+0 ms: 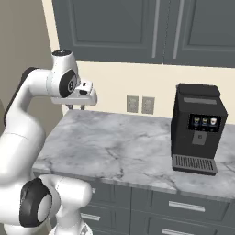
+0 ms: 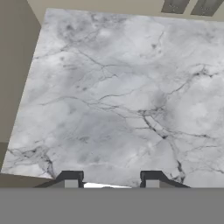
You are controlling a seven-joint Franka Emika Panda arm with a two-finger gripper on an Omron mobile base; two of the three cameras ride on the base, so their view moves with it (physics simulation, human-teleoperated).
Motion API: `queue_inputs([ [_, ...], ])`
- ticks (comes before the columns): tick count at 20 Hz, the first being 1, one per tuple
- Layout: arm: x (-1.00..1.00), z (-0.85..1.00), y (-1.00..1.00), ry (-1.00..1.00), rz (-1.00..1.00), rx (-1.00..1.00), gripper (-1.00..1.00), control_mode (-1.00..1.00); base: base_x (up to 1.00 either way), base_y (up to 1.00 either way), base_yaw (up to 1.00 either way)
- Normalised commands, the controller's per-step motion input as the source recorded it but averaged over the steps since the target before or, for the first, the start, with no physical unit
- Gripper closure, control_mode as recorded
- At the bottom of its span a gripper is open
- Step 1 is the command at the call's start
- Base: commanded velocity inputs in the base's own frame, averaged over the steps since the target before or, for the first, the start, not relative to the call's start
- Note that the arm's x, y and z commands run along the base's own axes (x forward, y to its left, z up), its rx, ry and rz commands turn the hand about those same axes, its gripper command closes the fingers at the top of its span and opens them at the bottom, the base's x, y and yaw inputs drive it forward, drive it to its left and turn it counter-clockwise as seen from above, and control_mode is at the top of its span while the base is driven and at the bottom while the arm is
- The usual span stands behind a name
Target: Navigate to the toaster oven.
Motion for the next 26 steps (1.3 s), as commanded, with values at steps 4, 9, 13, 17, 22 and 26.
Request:
queue_inputs([
  [4,-0.26,0.0,0.0,0.0,0.0,0.0,-1.0,-1.0,0.0,0.0,0.0],
  [9,-0.89,0.0,0.0,-0.07,0.0,0.0,-1.0,-1.0,0.0,0.0,0.0],
  [13,-1.0,0.08,-0.09,-0.13,0.0,0.0,-1.0,-1.0,0.0,0.0,0.0],
  [17,-0.99,0.02,-0.07,-0.18,0.0,-0.01,-1.0,-1.0,0.0,0.0,0.0],
  [22,-0.67,0.22,-0.1,0.0,0.0,0.0,-1.0,-1.0,0.0,0.0,0.0],
  [26,-0.08,0.15,-0.03,0.0,0.0,0.0,-1.0,1.0,-0.1,-0.06,-0.01],
])
